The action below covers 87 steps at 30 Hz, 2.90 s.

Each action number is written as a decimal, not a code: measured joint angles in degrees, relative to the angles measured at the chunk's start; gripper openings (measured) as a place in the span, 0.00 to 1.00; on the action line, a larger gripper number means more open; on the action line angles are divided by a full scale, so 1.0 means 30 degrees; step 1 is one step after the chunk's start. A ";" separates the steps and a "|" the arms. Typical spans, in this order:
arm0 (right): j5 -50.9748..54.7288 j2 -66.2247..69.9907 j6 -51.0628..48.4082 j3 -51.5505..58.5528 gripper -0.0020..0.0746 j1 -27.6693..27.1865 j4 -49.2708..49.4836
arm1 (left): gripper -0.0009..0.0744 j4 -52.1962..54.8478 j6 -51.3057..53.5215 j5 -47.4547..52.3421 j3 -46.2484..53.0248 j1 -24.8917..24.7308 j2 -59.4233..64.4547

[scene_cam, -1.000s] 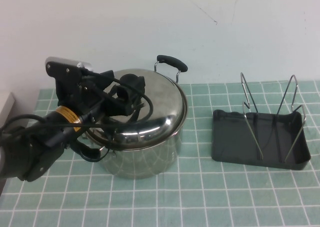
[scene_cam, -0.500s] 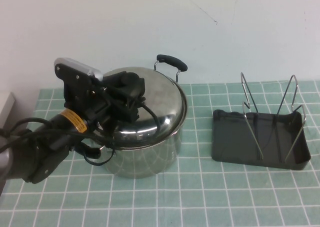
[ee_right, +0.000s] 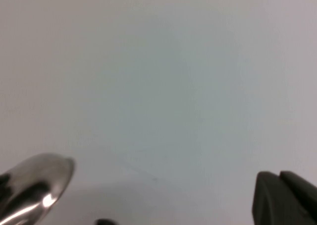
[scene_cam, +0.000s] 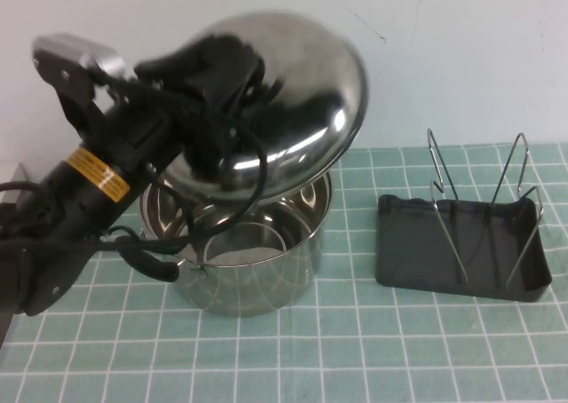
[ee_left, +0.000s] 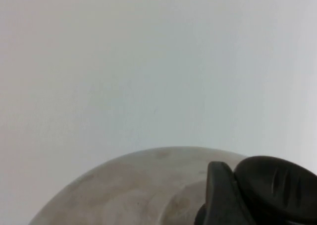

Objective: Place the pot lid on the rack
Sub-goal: Hand over the pot lid, then place the pot lid on the pot rack

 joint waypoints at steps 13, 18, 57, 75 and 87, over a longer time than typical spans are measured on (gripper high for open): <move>0.4597 0.0867 -1.4398 -0.1385 0.03 0.2433 2.1702 | 0.46 -0.3954 0.0502 -0.0292 -0.2646 -0.8791 -0.2394; 0.5780 0.1927 -1.6185 -0.1385 0.31 0.2433 2.5041 | 0.45 -0.4712 0.1963 -0.0454 -0.4068 -1.1658 -0.2394; 0.2165 0.5948 -2.5607 -0.1614 0.09 0.2581 2.9656 | 0.77 -0.5384 0.4012 1.4142 -0.4842 -1.4632 -0.3541; 0.7077 2.3951 -3.2617 -0.7934 0.09 0.2581 2.9552 | 0.02 -0.4287 0.4703 2.8177 -0.4688 -1.1231 -0.6692; 0.5763 2.7336 -3.3731 -0.8294 0.09 0.2581 2.9552 | 0.01 -0.4242 0.3656 2.6222 -0.2767 -1.1231 -0.6692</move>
